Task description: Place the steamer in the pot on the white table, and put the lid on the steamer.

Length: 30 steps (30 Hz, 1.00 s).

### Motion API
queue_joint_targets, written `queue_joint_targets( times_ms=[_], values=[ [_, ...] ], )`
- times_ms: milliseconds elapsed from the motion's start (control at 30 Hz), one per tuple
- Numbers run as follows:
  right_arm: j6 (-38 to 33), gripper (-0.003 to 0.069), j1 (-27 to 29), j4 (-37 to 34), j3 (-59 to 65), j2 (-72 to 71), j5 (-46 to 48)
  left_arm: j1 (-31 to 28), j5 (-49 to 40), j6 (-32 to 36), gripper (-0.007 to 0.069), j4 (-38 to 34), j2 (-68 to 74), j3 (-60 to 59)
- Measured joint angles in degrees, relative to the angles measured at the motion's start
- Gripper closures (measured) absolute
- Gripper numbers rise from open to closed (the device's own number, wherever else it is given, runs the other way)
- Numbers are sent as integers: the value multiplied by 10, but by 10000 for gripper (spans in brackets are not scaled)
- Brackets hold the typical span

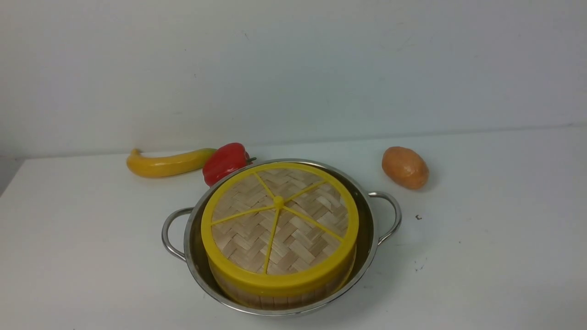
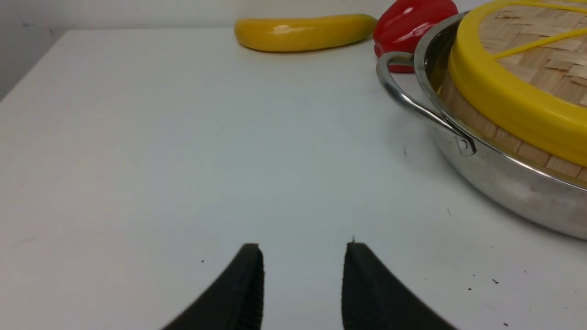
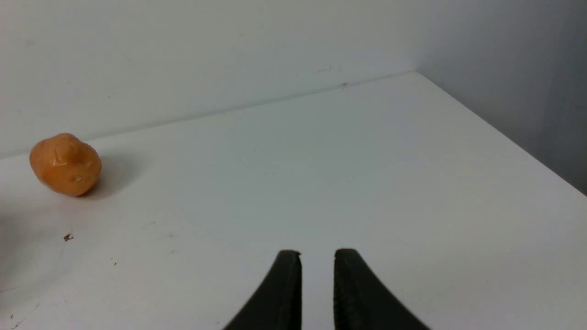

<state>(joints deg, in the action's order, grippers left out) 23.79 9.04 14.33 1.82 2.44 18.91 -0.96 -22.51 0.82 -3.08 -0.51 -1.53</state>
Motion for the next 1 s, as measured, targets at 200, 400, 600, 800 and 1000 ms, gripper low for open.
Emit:
queue_joint_targets(
  times_ms=[200,400,600,800,1000],
  values=[
    [0,557,0,0,0,0,0,0,0,0,386,1,0,0],
    [0,551,0,0,0,0,0,0,0,0,386,1,0,0],
    [0,547,-5,0,0,-5,2,0,0,0,386,1,0,0],
    [1,542,-78,21,0,-25,4,0,0,0,386,1,0,0],
    [-1,540,-132,38,0,-29,12,0,0,-1,386,1,0,0]
  ],
)
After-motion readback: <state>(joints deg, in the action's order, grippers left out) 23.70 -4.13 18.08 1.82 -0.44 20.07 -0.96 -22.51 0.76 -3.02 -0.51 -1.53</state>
